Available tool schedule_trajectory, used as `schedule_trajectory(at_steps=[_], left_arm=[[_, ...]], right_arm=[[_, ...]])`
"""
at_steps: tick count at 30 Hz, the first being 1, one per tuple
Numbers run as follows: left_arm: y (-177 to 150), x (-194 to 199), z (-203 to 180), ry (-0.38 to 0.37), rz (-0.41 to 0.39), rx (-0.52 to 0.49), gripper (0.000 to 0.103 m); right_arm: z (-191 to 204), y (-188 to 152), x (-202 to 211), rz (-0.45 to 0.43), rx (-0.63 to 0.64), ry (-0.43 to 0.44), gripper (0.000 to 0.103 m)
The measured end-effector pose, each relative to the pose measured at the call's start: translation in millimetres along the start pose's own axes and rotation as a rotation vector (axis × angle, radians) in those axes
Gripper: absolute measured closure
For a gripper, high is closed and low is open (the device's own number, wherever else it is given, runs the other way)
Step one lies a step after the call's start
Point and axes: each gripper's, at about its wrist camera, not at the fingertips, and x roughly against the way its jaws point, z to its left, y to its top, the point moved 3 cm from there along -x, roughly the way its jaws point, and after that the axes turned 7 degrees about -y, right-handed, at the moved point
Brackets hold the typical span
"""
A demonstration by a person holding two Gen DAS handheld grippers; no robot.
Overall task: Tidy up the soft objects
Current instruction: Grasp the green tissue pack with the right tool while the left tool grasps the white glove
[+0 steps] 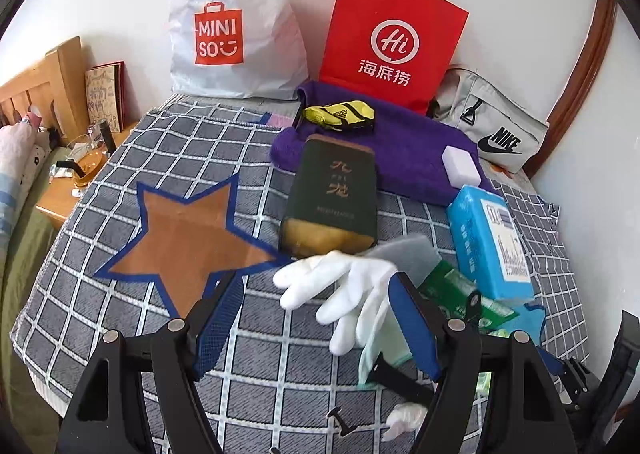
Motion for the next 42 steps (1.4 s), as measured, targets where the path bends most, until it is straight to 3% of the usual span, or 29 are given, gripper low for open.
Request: schedule_trajectory(at_steps=[9,19,27,28,29,30,31,33,42], left_arm=[[-23.1,-1.9,7.5,-0.037,0.022,0.000,0.029],[-38.5,-38.4,-19.0,-0.085,0.073,-0.057,0.029],[-34.9,-84.5,-34.7,0.020,0.116,-0.120,0.030],[-34.7,-89.1,-34.1,0.044,0.126,-0.127,0.033],[-34.4,-92.0,-32.7,0.052,0.129,-0.128,0.051],[-34.4,-94.2,-30.5,0.046,0.136,-0.119,0.062],[-33.7,-94.0,-27.8,0.028,0.135,-0.101,0.063],[-32.2,-89.2,-23.0,0.008,0.120,-0.083,0.082],[-26.9,-61.3,7.3,0.010,0.060,-0.011,0.084]], right_arm=[[12.0,-21.7,-27.9,0.045,-0.051,-0.007,0.026],[3.2,-28.4,-22.8,-0.025,-0.006,-0.006,0.032],[-8.8,-33.9,-17.8,-0.036,-0.004,-0.022,0.032],[-9.8,-34.2,-18.6,-0.034,-0.005,-0.018,0.032],[-10.6,-34.4,-19.2,-0.033,-0.007,-0.013,0.032],[-11.5,-34.4,-19.9,-0.032,-0.009,-0.008,0.032],[-11.7,-34.4,-20.4,-0.032,-0.008,-0.005,0.032],[-11.1,-34.1,-21.0,-0.037,0.002,-0.006,0.032],[-7.7,-29.4,-25.0,-0.054,0.015,-0.009,0.032]])
